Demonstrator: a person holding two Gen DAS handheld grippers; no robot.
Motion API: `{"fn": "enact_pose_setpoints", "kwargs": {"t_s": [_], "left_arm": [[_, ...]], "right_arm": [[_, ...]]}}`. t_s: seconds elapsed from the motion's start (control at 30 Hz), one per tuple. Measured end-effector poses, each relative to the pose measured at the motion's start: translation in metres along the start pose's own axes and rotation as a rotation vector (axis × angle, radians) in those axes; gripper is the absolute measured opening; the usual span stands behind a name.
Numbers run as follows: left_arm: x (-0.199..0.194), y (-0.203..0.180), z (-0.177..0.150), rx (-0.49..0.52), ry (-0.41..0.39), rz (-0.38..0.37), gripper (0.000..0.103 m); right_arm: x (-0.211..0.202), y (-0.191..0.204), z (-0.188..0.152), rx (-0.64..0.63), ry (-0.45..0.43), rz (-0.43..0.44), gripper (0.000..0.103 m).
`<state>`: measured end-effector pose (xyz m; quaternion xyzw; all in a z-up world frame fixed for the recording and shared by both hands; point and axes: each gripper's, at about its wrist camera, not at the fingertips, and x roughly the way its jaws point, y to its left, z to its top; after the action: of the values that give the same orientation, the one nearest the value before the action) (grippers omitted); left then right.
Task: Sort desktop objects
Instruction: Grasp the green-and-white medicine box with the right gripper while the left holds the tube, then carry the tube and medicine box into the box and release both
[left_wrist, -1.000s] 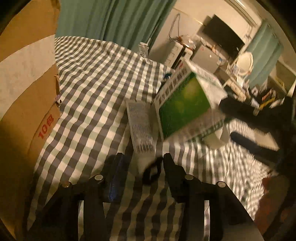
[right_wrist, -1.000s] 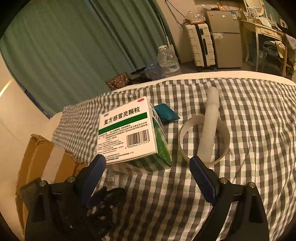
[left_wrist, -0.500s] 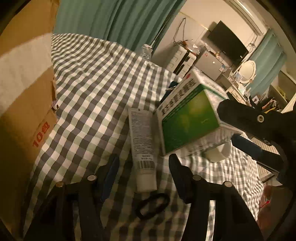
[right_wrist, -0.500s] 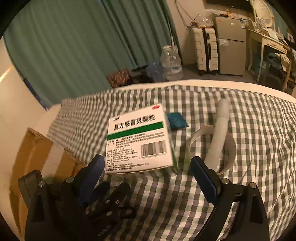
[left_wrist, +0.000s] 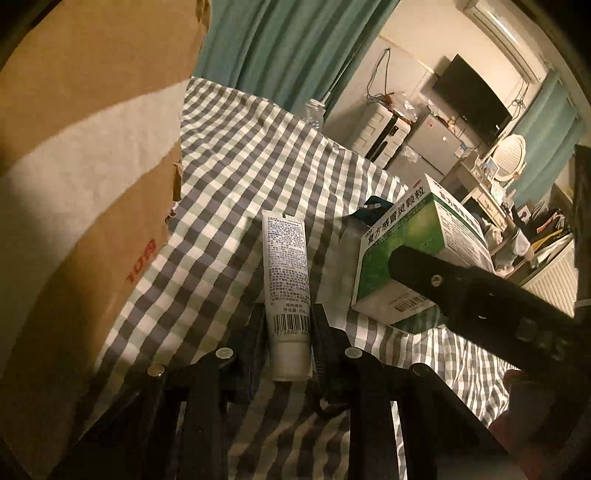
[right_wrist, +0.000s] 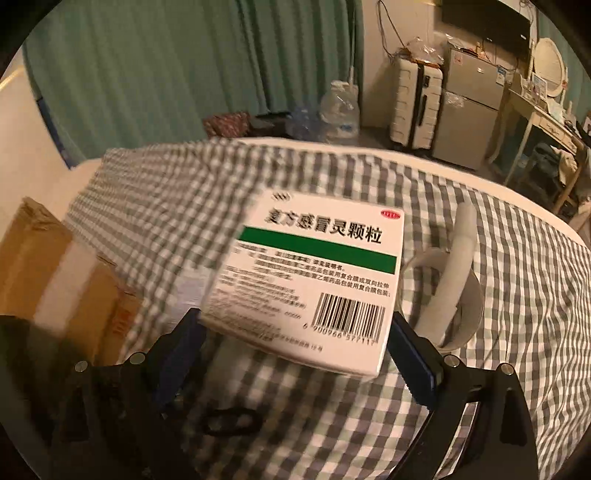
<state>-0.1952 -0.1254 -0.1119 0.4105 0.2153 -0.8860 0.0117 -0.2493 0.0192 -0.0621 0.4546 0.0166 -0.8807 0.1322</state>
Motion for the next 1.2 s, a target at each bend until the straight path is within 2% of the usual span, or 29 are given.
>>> {"fn": "enact_pose_setpoints", "kwargs": {"t_s": [0.03,0.23,0.4,0.53,0.67,0.73,0.8,0.87,0.97,1.1,1.13,1.2], "left_arm": [[-0.001,-0.001,-0.001,0.009,-0.002,0.005,0.024],[-0.017,-0.013,-0.002,0.018,-0.028,0.006,0.024],[-0.047,-0.032,-0.004,0.049,-0.048,-0.009,0.024],[-0.073,-0.043,-0.009,0.086,-0.051,-0.007,0.024],[-0.112,-0.050,-0.009,0.109,-0.089,-0.010,0.024],[-0.140,-0.047,-0.006,0.119,-0.140,-0.007,0.024],[-0.171,-0.041,0.006,0.091,-0.208,-0.029,0.024],[-0.200,-0.024,0.022,0.052,-0.260,-0.020,0.024],[-0.232,0.014,0.042,-0.006,-0.315,0.079,0.024],[-0.242,0.072,0.054,-0.096,-0.299,0.277,0.024],[-0.241,0.089,0.053,-0.130,-0.301,0.306,0.024],[-0.235,0.106,0.052,-0.169,-0.290,0.294,0.024]], "right_arm": [[-0.003,-0.003,-0.002,0.008,-0.014,0.006,0.082],[-0.045,-0.028,-0.024,0.057,-0.064,0.049,0.080],[-0.082,-0.049,-0.054,0.134,-0.021,0.098,0.080],[-0.112,-0.057,-0.084,0.166,0.033,0.099,0.080],[-0.152,-0.060,-0.087,0.212,-0.008,0.133,0.080],[-0.175,-0.054,-0.078,0.209,-0.040,0.177,0.080],[-0.200,-0.036,-0.061,0.178,-0.084,0.218,0.080],[-0.218,-0.009,-0.038,0.130,-0.113,0.261,0.080],[-0.225,0.040,-0.006,0.083,-0.136,0.376,0.080],[-0.204,0.115,0.019,0.027,-0.123,0.478,0.081],[-0.196,0.132,0.023,0.025,-0.104,0.495,0.081],[-0.177,0.156,0.028,0.036,-0.063,0.559,0.081]]}}
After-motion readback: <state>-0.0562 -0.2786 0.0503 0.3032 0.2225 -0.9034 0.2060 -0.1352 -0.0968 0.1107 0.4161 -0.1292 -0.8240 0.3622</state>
